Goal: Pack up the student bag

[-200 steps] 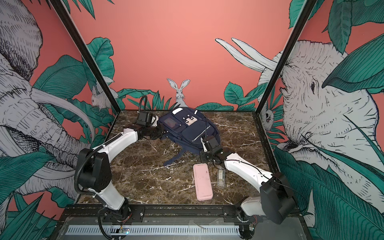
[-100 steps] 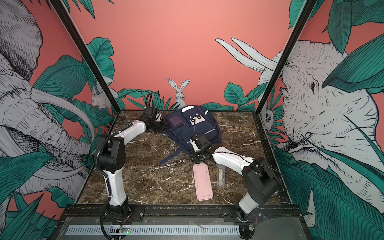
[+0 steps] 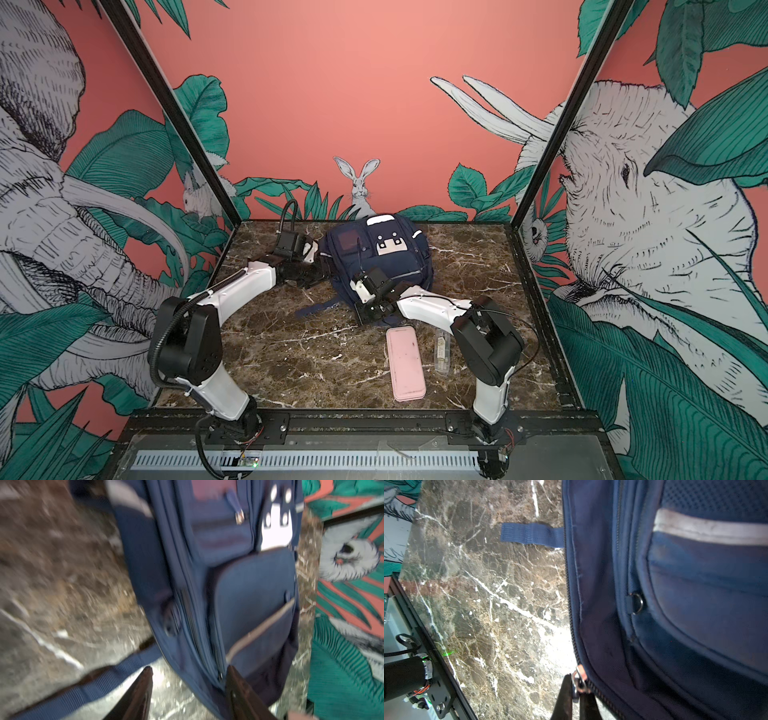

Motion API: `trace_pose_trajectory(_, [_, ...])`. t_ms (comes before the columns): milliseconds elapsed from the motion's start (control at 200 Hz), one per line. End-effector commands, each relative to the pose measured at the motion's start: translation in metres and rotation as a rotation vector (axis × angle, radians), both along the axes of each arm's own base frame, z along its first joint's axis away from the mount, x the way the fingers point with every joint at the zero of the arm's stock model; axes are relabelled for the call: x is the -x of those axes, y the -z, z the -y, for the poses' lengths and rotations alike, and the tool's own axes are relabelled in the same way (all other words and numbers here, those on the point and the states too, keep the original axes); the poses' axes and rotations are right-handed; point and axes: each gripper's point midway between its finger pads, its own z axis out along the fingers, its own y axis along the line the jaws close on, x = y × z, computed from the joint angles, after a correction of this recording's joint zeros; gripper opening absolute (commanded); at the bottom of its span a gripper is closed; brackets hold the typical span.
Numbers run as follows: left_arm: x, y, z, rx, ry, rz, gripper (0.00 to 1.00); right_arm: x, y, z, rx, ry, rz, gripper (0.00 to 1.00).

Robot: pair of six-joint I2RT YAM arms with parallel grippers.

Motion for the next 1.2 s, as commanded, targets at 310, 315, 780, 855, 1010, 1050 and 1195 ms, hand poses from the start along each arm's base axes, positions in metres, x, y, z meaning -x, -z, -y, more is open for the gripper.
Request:
trace_pose_trajectory(310, [0.037, 0.034, 0.026, -0.002, 0.061, -0.081, 0.55, 0.0, -0.022, -0.023, -0.095, -0.032, 0.0, 0.0])
trace_pose_trajectory(315, [0.037, 0.034, 0.026, -0.002, 0.062, -0.081, 0.55, 0.0, -0.022, -0.024, -0.096, -0.032, -0.001, 0.0])
trace_pose_trajectory(780, [0.009, 0.035, 0.034, -0.016, 0.064, -0.06, 0.0, 0.012, -0.015, -0.006, -0.031, -0.026, 0.0, 0.0])
trace_pose_trajectory(855, [0.003, 0.034, 0.027, -0.019, 0.043, -0.053, 0.0, 0.016, -0.012, 0.002, -0.008, -0.021, -0.001, 0.0])
trace_pose_trajectory(1010, [-0.011, 0.029, 0.006, -0.007, -0.015, -0.043, 0.0, 0.024, -0.005, 0.024, 0.035, 0.001, 0.001, 0.0])
trace_pose_trajectory(1050, [-0.014, 0.026, 0.001, -0.005, -0.028, -0.036, 0.0, 0.025, -0.003, 0.03, 0.04, 0.012, -0.003, 0.0])
trace_pose_trajectory(1195, [-0.022, 0.017, -0.014, -0.013, -0.062, 0.002, 0.0, 0.028, -0.004, 0.054, 0.056, 0.045, -0.013, 0.0])
